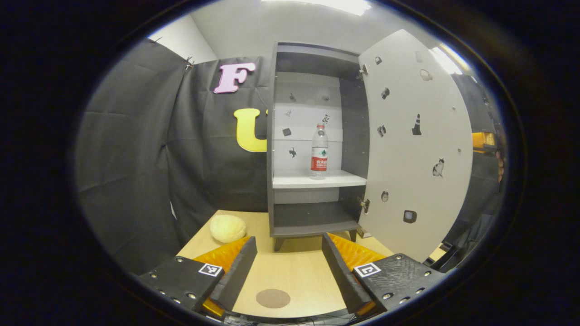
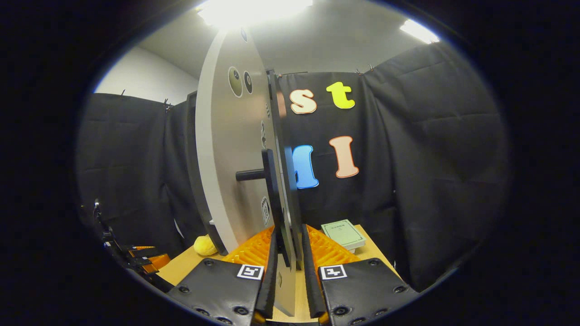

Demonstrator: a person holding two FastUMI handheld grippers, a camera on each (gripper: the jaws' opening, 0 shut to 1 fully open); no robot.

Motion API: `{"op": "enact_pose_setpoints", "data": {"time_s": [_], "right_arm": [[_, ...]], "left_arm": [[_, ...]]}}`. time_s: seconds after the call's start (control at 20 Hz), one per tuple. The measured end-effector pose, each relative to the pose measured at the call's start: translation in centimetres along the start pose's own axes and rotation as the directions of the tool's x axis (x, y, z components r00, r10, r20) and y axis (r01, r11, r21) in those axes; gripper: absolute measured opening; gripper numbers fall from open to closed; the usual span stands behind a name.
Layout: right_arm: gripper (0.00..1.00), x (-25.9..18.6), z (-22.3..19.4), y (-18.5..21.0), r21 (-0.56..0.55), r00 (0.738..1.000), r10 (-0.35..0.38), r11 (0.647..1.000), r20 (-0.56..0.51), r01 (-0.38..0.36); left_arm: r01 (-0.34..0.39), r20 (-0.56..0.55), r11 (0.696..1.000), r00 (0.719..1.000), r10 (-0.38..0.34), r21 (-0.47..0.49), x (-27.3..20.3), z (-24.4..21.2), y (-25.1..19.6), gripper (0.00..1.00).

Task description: Open the cabinet door with the right hand, grasp the bottle in the cabinet with the left hand and place it on the coaster, then close the cabinet door with the right hand.

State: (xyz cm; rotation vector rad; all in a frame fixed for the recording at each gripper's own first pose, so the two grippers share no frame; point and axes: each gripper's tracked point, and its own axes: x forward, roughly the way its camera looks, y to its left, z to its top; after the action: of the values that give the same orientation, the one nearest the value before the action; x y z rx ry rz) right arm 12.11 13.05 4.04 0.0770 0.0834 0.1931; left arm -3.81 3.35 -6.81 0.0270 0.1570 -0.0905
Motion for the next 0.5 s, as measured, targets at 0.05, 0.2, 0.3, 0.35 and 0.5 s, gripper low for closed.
{"op": "enact_pose_setpoints", "data": {"time_s": [0.05, 0.2, 0.3, 0.35, 0.5], "right_arm": [[0.34, -0.3, -0.1, -0.4, -0.005, 1.000, -0.027, 1.000, 0.003, 0.027], [0.53, -1.8, -0.2, -1.0, -0.040, 0.995, -0.093, 0.995, 0.021, 0.093], [0.67, -2.4, -0.1, -1.9, -0.048, 0.990, -0.134, 0.990, 0.029, 0.136], [0.80, -2.5, -0.1, -2.4, -0.034, 0.988, -0.153, 0.988, 0.027, 0.154], [0.91, -2.8, 0.5, -3.9, 0.039, 0.979, -0.201, 0.979, 0.024, 0.200]], "left_arm": [[0.003, 0.001, 1.000, 1.000, -0.003, 0.007, 0.1, 0.1, 0.0, 0.87], [0.017, 0.010, 1.000, 1.000, -0.017, 0.012, 0.2, 0.4, -0.1, 0.89], [0.030, 0.015, 1.000, 0.999, -0.030, 0.003, 0.5, 0.5, -0.3, 0.87], [0.041, 0.021, 0.999, 0.999, -0.041, -0.007, 0.8, 0.8, -0.5, 0.87], [0.069, 0.063, 0.998, 0.996, -0.069, 0.000, 1.6, 1.9, -1.0, 0.89]]}}
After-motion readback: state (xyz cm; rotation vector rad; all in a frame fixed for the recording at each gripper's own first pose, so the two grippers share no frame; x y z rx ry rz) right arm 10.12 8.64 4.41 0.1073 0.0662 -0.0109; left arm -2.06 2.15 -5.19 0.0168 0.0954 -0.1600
